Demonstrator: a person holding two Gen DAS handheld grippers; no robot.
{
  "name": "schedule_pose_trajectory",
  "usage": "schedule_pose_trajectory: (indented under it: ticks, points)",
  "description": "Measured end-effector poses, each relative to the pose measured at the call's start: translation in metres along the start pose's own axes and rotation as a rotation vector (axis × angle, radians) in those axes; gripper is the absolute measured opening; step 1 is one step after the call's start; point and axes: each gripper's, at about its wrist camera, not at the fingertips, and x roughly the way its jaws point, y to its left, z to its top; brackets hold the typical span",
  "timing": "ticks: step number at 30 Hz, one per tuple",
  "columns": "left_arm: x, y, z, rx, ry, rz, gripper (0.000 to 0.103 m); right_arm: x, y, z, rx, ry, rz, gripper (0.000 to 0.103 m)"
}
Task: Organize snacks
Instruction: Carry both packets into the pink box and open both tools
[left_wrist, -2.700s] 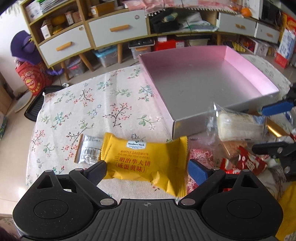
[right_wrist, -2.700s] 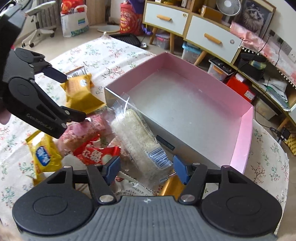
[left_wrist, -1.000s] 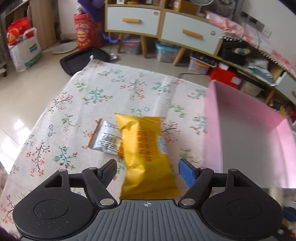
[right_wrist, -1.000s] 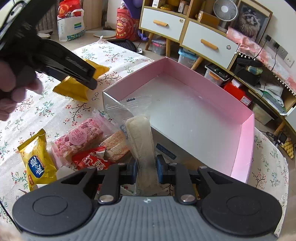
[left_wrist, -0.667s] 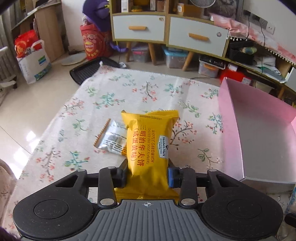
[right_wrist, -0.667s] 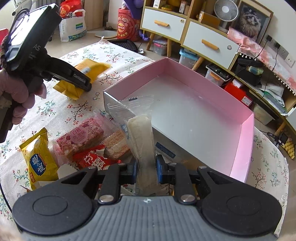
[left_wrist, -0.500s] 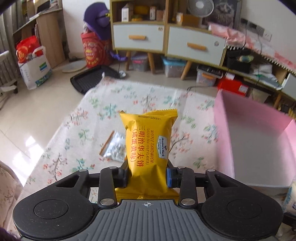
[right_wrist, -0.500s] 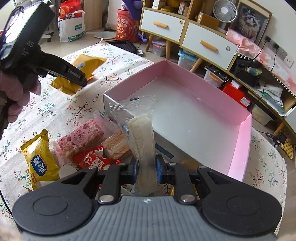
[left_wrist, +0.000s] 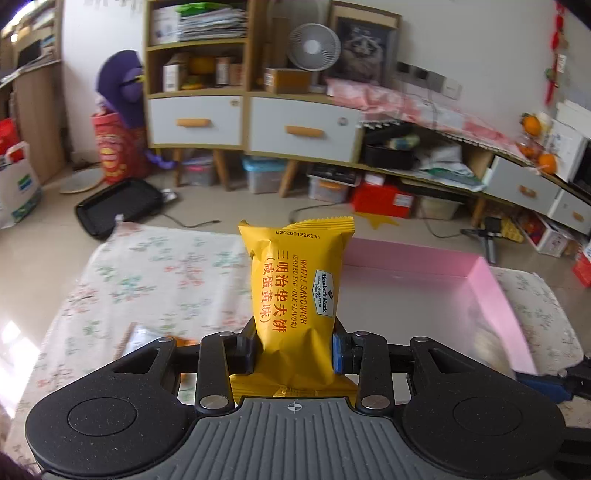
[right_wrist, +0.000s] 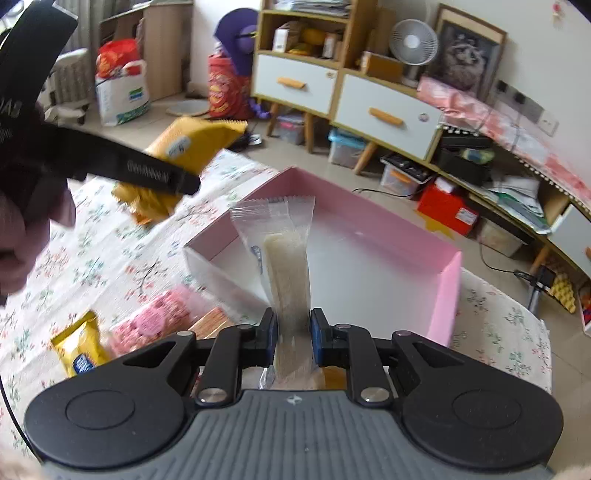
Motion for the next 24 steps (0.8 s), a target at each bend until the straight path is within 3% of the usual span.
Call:
schedule_pose_trajectory:
  ticks: [3, 5, 12, 19, 24]
  points:
    - [0.009, -0.015, 0.000, 0.029, 0.005, -0.016, 0.033, 0.001, -0.010, 0.001, 0.037, -0.010, -0.043, 0.015]
    - [0.014, -0.023, -0.001, 0.048, 0.007, -0.020, 0.034, 0.003, -0.016, 0.000, 0.077, -0.011, -0.068, 0.004]
    - [0.036, -0.033, -0.003, 0.055, 0.025, -0.025, 0.034, 0.014, -0.027, -0.004, 0.150, -0.010, -0.121, 0.004]
    - [0.046, -0.039, -0.006, 0.085, 0.040, -0.010, 0.034, 0.015, -0.044, -0.009, 0.236, -0.002, -0.106, 0.005]
    - [0.052, -0.041, -0.008, 0.103, 0.066, -0.036, 0.040, 0.013, -0.053, -0.011, 0.277, 0.002, -0.106, 0.013]
